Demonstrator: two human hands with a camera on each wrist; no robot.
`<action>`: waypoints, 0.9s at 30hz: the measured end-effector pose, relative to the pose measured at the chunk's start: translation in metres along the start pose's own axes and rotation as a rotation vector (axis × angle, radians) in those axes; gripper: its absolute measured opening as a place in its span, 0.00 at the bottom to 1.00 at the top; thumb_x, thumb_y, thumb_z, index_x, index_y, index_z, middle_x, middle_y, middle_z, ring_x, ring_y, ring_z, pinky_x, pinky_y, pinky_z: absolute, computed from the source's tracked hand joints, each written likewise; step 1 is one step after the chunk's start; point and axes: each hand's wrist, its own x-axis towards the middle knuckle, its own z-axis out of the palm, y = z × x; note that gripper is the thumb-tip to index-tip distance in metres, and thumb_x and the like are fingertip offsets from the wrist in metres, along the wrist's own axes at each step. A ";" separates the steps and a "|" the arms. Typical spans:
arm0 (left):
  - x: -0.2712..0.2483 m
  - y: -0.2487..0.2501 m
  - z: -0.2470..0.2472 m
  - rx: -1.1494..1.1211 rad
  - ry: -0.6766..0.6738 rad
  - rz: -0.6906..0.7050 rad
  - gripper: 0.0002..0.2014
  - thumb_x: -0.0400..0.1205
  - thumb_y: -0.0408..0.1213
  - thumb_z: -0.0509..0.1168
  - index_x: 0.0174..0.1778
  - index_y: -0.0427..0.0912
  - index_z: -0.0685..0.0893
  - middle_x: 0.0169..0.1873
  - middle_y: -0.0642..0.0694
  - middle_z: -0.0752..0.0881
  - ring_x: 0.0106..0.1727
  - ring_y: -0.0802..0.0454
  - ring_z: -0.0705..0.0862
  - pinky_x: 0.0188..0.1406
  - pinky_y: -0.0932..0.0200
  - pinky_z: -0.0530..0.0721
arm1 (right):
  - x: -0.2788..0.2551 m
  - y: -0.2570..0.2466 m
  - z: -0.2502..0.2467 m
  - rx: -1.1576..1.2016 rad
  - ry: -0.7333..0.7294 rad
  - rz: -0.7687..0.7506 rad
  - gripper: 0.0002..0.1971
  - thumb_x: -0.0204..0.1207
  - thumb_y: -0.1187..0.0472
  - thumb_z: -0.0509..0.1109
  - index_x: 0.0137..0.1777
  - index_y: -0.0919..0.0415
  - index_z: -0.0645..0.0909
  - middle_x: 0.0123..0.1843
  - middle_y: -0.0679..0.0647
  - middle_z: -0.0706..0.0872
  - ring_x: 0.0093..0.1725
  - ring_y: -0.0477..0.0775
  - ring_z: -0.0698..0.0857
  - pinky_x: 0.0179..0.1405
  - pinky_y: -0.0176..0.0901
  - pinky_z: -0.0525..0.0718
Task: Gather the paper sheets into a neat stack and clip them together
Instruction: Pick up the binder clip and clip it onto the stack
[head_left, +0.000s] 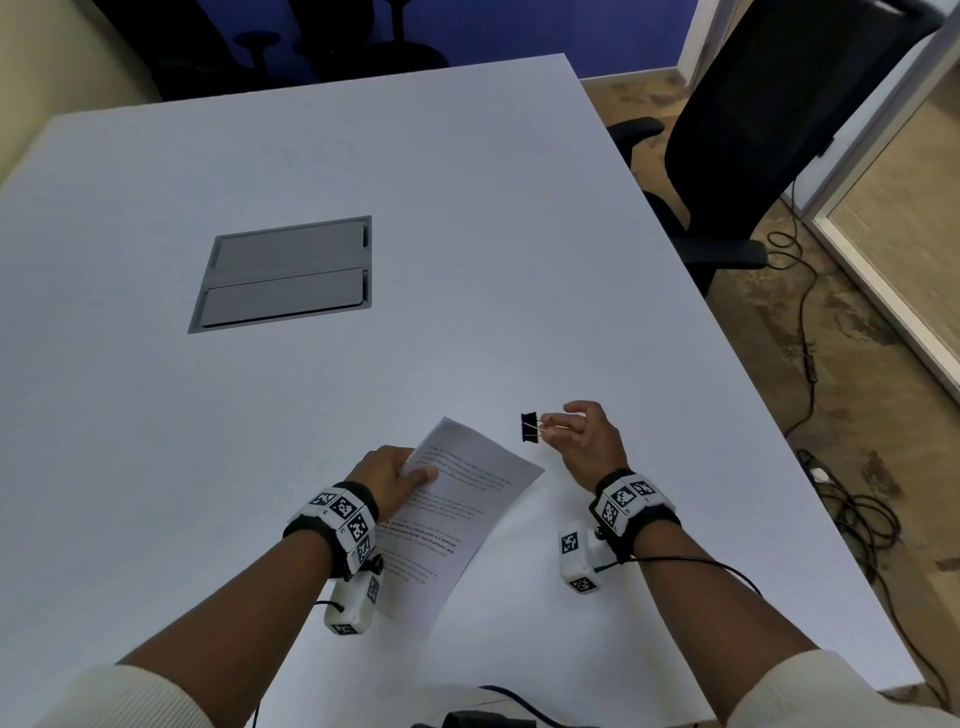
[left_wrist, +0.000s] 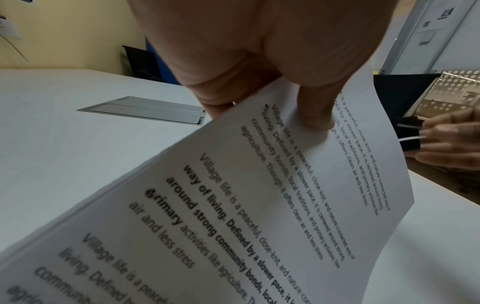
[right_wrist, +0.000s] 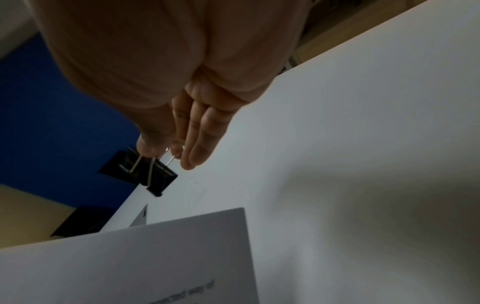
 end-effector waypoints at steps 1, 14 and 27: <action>-0.001 0.000 0.000 0.003 -0.003 0.000 0.15 0.81 0.50 0.64 0.47 0.43 0.89 0.44 0.46 0.92 0.45 0.48 0.90 0.50 0.48 0.89 | -0.001 -0.006 0.003 0.005 -0.019 -0.014 0.21 0.68 0.68 0.76 0.57 0.59 0.71 0.53 0.58 0.89 0.47 0.48 0.89 0.40 0.24 0.84; -0.010 0.004 -0.005 0.051 -0.005 -0.022 0.09 0.81 0.52 0.64 0.40 0.53 0.84 0.41 0.49 0.90 0.44 0.49 0.89 0.47 0.56 0.86 | -0.007 -0.059 0.036 -0.146 -0.254 -0.210 0.19 0.66 0.68 0.76 0.45 0.50 0.70 0.46 0.56 0.91 0.44 0.51 0.91 0.52 0.48 0.89; -0.013 0.005 -0.007 0.131 -0.012 -0.051 0.18 0.80 0.53 0.63 0.44 0.40 0.89 0.42 0.40 0.91 0.44 0.44 0.90 0.47 0.49 0.88 | -0.014 -0.073 0.052 -0.539 -0.348 -0.457 0.24 0.72 0.69 0.70 0.36 0.40 0.60 0.48 0.55 0.89 0.46 0.50 0.90 0.51 0.53 0.89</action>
